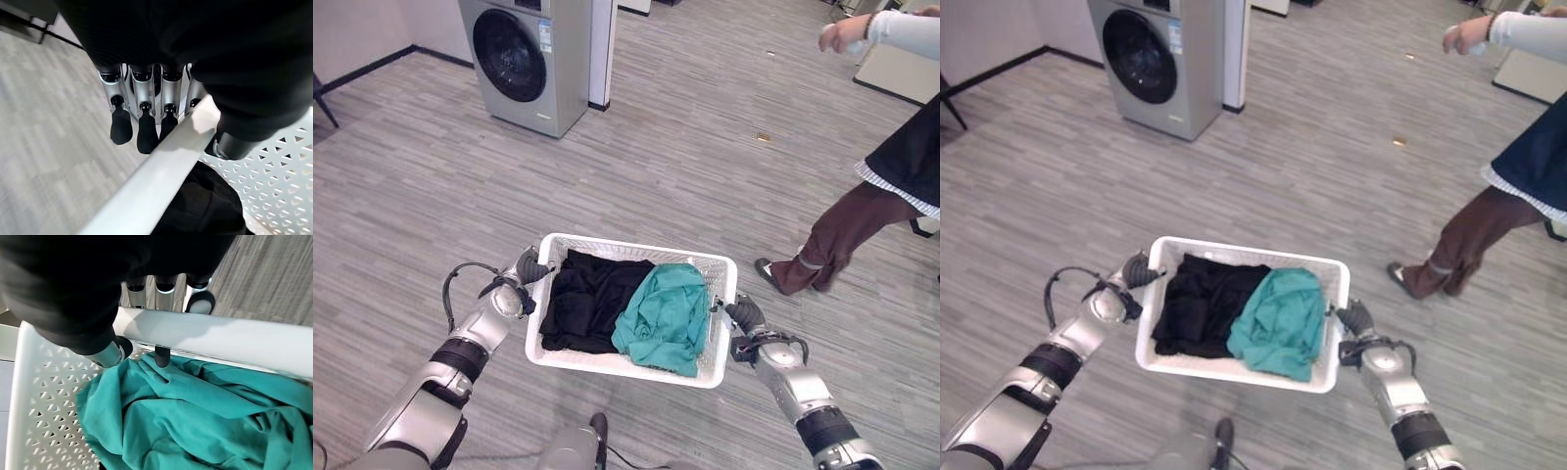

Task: Grab the laundry basket,head to the washer,open it,put in the laundry and shut it.

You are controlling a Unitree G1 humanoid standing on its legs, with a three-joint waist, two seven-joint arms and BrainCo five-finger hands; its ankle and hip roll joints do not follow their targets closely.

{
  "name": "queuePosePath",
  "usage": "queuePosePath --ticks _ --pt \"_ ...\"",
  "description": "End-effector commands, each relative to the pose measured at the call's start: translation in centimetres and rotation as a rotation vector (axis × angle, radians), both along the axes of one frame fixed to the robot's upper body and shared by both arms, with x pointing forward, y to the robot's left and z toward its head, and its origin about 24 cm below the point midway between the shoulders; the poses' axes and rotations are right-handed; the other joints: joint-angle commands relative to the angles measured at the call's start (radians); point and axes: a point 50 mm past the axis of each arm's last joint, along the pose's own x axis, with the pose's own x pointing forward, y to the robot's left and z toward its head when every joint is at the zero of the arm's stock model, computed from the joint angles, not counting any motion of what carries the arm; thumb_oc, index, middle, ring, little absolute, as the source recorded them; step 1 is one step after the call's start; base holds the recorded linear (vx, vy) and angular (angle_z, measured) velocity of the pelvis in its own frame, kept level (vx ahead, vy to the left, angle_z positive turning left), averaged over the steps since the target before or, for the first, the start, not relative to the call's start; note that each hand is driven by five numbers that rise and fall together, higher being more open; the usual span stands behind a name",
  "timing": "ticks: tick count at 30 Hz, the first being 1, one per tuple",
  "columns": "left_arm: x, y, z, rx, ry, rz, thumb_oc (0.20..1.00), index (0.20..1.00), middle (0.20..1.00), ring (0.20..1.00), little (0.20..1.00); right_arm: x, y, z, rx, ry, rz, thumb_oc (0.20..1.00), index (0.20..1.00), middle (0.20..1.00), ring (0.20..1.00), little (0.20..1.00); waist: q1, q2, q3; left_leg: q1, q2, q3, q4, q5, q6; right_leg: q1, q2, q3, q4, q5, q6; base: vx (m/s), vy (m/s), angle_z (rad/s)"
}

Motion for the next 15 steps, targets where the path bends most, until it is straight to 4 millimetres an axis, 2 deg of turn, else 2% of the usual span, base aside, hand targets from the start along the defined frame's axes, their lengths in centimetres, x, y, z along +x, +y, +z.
queuePosePath --ticks 1,2,3,5,6,7,8,9,11,12,14,15 --pt "1.5 -0.3 3.9 -0.01 -0.159 -0.029 0.2 0.2 0.2 0.2 0.2 2.0 -0.5 3.4 0.022 -0.183 0.025 0.2 0.2 0.2 0.2 0.2 0.001 0.023 -0.09 -0.034 0.14 0.109 0.022 -0.023 -0.104 0.036 -0.015 -0.033 -0.378 0.2 0.084 0.4 -0.079 0.74" --pt "1.6 -0.4 4.0 -0.012 -0.156 -0.034 0.2 0.2 0.2 0.2 0.2 2.0 -0.6 3.4 0.045 -0.183 0.017 0.2 0.2 0.2 0.2 0.2 -0.003 0.019 -0.091 -0.016 0.144 0.11 0.024 -0.042 -0.119 0.031 -0.028 -0.059 -0.474 0.183 0.074 0.46 -0.184 0.51" --pt "1.6 -0.3 4.0 -0.015 -0.156 -0.036 0.2 0.2 0.2 0.2 0.2 1.9 -0.9 3.1 0.051 -0.169 0.0 0.2 0.2 0.2 0.2 0.2 -0.011 0.014 -0.088 0.019 0.143 0.09 0.027 -0.078 -0.137 0.005 -0.04 -0.048 -0.618 0.178 0.07 0.47 -0.219 0.91" --pt "1.5 -0.1 3.9 -0.023 -0.158 -0.025 0.2 0.2 0.2 0.2 0.2 1.6 -1.4 2.9 0.053 -0.158 -0.012 0.2 0.2 0.2 0.2 0.2 -0.035 0.007 -0.08 0.051 0.138 0.067 0.024 -0.101 -0.145 -0.042 -0.039 0.013 -0.758 0.225 0.086 0.33 -0.156 0.84" --pt "1.5 -0.1 3.9 -0.023 -0.158 -0.025 0.2 0.2 0.2 0.2 0.2 1.6 -1.4 2.9 0.052 -0.157 -0.012 0.2 0.2 0.2 0.2 0.2 -0.033 0.01 -0.08 0.054 0.141 0.069 0.025 -0.104 -0.146 -0.037 -0.034 0.014 -0.766 0.228 0.087 0.24 -0.105 0.49" --pt "1.4 0.1 3.7 -0.024 -0.156 -0.01 0.2 0.2 0.2 0.2 0.2 1.4 -1.4 2.8 0.054 -0.15 -0.006 0.2 0.2 0.2 0.2 0.2 -0.046 0.006 -0.078 0.081 0.136 0.06 0.016 -0.123 -0.148 -0.072 -0.039 0.05 -0.825 0.257 0.105 0.36 -0.139 0.52" --pt "1.4 0.4 3.4 -0.013 -0.151 0.003 0.2 0.2 0.2 0.2 0.2 1.1 -1.5 2.4 0.056 -0.135 -0.004 0.2 0.2 0.2 0.2 0.2 -0.062 0.013 -0.072 0.124 0.14 0.046 0.01 -0.153 -0.15 -0.113 -0.037 0.114 -0.893 0.294 0.127 0.36 -0.138 0.42" --pt "1.4 0.3 3.4 -0.014 -0.15 0.003 0.2 0.2 0.2 0.2 0.2 1.1 -1.6 2.4 0.054 -0.135 -0.004 0.2 0.2 0.2 0.2 0.2 -0.058 0.018 -0.072 0.127 0.144 0.05 0.012 -0.158 -0.15 -0.109 -0.031 0.116 -0.897 0.296 0.127 0.36 -0.136 0.47" --pt "1.3 0.5 3.1 -0.006 -0.143 0.013 0.2 0.2 0.2 0.2 0.2 0.7 -2.0 2.1 0.058 -0.121 -0.019 0.2 0.2 0.2 0.2 0.2 -0.084 0.019 -0.064 0.172 0.147 0.021 0.014 -0.189 -0.152 -0.157 -0.032 0.179 -0.933 0.322 0.144 0.26 -0.109 0.54" --pt "1.3 0.5 3.0 -0.007 -0.142 0.012 0.2 0.2 0.2 0.2 0.2 0.6 -2.0 2.0 0.057 -0.12 -0.02 0.2 0.2 0.2 0.2 0.2 -0.082 0.022 -0.064 0.175 0.151 0.022 0.014 -0.192 -0.153 -0.153 -0.028 0.178 -0.935 0.322 0.144 0.39 -0.183 0.73" --pt "1.0 0.4 2.0 0.008 -0.103 0.007 0.2 0.2 0.2 0.2 0.2 -0.4 -2.7 1.2 0.072 -0.094 -0.048 0.2 0.2 0.2 0.2 0.2 -0.12 0.008 -0.09 0.256 0.163 -0.022 0.018 -0.223 -0.164 -0.144 -0.007 0.259 -0.898 0.352 0.16 0.55 -0.304 0.87" --pt "1.0 0.3 1.9 0.008 -0.103 0.007 0.2 0.2 0.2 0.2 0.2 -0.4 -2.7 1.2 0.072 -0.093 -0.048 0.2 0.2 0.2 0.2 0.2 -0.12 0.009 -0.09 0.258 0.165 -0.021 0.018 -0.224 -0.165 -0.143 -0.005 0.259 -0.897 0.351 0.159 0.54 -0.367 0.58"
